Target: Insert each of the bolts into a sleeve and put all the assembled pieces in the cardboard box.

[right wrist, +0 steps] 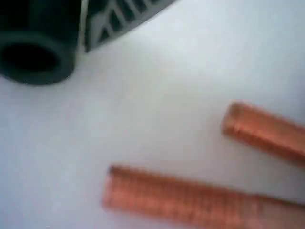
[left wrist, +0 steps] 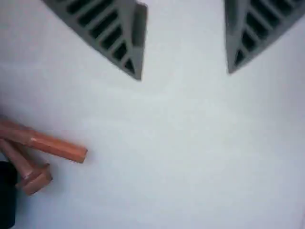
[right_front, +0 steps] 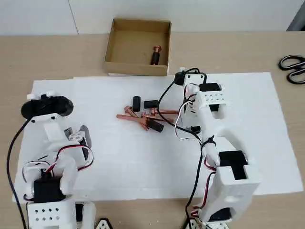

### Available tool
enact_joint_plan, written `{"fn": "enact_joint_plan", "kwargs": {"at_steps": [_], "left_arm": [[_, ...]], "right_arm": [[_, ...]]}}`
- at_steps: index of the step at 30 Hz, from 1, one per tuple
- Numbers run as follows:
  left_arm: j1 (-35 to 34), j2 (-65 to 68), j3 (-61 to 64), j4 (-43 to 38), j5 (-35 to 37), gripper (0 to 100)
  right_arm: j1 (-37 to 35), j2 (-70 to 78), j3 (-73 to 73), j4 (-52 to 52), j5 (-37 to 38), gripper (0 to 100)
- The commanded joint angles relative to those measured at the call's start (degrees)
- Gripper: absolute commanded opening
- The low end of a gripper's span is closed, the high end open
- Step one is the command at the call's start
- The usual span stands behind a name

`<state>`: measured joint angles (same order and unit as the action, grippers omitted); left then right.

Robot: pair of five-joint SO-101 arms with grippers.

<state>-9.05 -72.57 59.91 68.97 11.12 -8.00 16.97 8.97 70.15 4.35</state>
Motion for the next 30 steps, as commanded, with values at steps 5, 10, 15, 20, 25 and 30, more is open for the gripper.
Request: {"fn": "enact_joint_plan", "kwargs": {"at_steps": [5, 10, 15, 20, 25, 30], "left_arm": [[0.0, -0.53, -0.4, -1.23, 0.18, 11], [0.0, -0.26, -0.75, -0.97, 0.18, 11], [0.0, -0.09, -0.84, 1.05, 0.18, 14], [0.0, 0.0, -3.12, 0.79, 0.18, 15], [3.87, 2.2, -7.52, 0.62, -1.93, 15], [11.43, 17.14, -15.69, 0.53, -2.37, 15]], "right_arm": [[-0.22, 0.75, -0.44, -0.66, 0.53, 6.0], [-0.22, -0.31, -4.04, 3.91, 1.49, 0.3], [-0.13, -8.57, -11.69, 14.02, 2.73, 0.5], [1.27, -16.84, -15.21, 18.68, 5.54, 0.4], [4.26, -20.97, -15.47, 20.62, 5.8, 0.4], [6.81, -21.76, -15.21, 21.23, 5.63, 0.4]]}}
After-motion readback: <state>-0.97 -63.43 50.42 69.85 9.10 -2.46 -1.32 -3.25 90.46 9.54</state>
